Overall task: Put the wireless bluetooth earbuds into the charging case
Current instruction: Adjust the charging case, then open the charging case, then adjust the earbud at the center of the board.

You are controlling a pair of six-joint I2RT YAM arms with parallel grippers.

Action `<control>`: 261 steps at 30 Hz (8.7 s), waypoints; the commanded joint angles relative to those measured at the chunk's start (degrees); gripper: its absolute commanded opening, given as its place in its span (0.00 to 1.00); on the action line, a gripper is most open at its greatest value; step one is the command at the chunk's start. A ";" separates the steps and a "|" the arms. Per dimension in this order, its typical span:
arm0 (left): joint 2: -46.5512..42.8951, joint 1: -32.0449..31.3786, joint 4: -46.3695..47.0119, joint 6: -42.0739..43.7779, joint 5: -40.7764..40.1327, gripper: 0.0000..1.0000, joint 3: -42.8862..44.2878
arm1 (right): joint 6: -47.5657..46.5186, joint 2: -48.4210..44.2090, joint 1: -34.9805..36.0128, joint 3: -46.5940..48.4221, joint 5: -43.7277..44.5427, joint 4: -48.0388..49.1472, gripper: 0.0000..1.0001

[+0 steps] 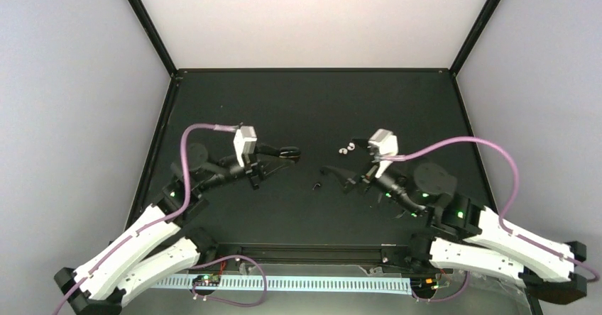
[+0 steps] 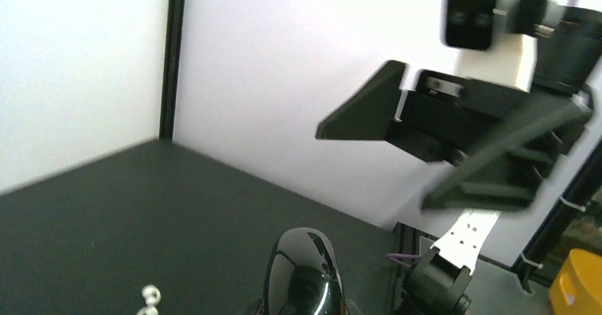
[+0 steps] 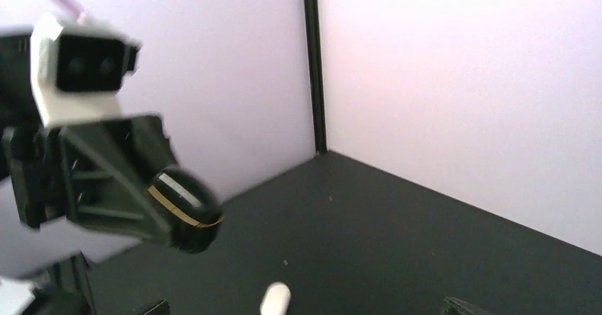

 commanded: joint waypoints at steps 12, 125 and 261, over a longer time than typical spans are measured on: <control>4.23 0.14 10.11 10.72 30.09 0.02 2.80 | 9.86 0.69 -4.59 6.80 -26.92 -2.82 0.96; 9.97 -2.62 24.22 -6.59 25.71 0.19 0.27 | 12.19 1.90 -4.55 -0.05 -27.03 7.43 0.11; -9.36 -2.49 9.28 14.44 0.77 0.02 -7.72 | 36.23 40.63 -11.34 -14.80 -6.49 4.93 0.19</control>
